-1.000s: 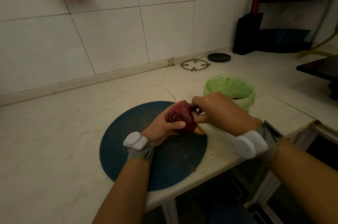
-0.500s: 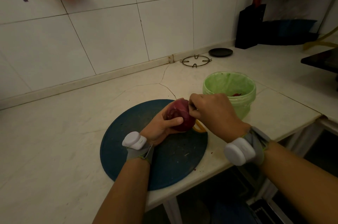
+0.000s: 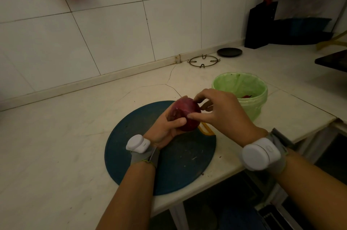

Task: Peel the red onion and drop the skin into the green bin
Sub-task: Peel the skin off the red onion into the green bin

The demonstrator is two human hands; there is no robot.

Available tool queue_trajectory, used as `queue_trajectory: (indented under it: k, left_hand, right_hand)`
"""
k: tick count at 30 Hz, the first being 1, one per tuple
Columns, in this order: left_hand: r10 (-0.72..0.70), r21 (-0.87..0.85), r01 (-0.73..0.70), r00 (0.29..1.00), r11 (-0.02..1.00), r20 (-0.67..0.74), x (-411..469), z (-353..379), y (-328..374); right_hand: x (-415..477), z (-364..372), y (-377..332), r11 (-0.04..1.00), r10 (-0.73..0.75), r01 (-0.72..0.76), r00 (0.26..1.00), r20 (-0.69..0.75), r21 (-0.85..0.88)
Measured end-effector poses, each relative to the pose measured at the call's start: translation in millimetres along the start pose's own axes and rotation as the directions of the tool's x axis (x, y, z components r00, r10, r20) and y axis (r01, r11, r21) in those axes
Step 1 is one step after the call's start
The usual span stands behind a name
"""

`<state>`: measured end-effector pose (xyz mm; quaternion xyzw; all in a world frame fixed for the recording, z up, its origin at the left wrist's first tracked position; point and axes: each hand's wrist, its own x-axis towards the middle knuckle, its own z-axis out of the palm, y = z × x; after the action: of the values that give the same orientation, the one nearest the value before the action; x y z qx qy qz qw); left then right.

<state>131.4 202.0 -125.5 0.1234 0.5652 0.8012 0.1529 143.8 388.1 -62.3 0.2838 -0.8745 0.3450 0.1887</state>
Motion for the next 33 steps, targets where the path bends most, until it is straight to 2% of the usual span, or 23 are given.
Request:
queue_trajectory:
  k: [4, 8, 11, 20, 24, 28, 30, 33]
  left_hand:
    - [-0.014, 0.032, 0.014, 1.000, 0.999, -0.012, 2, -1, -1]
    - [-0.034, 0.091, 0.035, 0.999, 0.995, -0.020, 3, 0, -2]
    - [-0.039, 0.110, 0.042, 0.999, 0.993, -0.030, 3, 1, -3]
    - [-0.043, 0.130, 0.049, 0.998, 0.990, -0.048, 1, 6, -2]
    - [-0.054, 0.109, 0.063, 0.996, 0.992, -0.077, -5, 12, 3]
    - [-0.060, -0.056, 0.055, 0.993, 0.997, -0.099, -18, 17, 1]
    - [-0.057, -0.142, 0.039, 0.991, 0.989, -0.122, -24, 24, -3]
    - [-0.060, -0.216, 0.020, 0.982, 0.976, -0.178, -28, 34, -5]
  right_hand:
    - [1, -4, -2, 1.000, -0.012, 0.013, 0.999, 0.053, -0.023]
    - [4, -5, -5, 0.974, -0.008, 0.048, 0.985, 0.175, -0.223]
    - [6, -3, -7, 0.949, 0.014, 0.061, 0.972, 0.234, -0.311]
    - [5, -2, -11, 0.913, 0.044, 0.076, 0.958, 0.282, -0.401]
    - [2, -2, -2, 0.945, -0.023, 0.087, 0.979, 0.202, -0.316]
    - [-5, -6, 3, 0.997, -0.012, 0.012, 1.000, -0.004, 0.076]
    - [-7, -7, 2, 0.985, 0.029, -0.020, 0.998, -0.053, 0.173]
    - [-8, -6, 3, 0.968, 0.061, -0.049, 0.997, -0.042, 0.247]
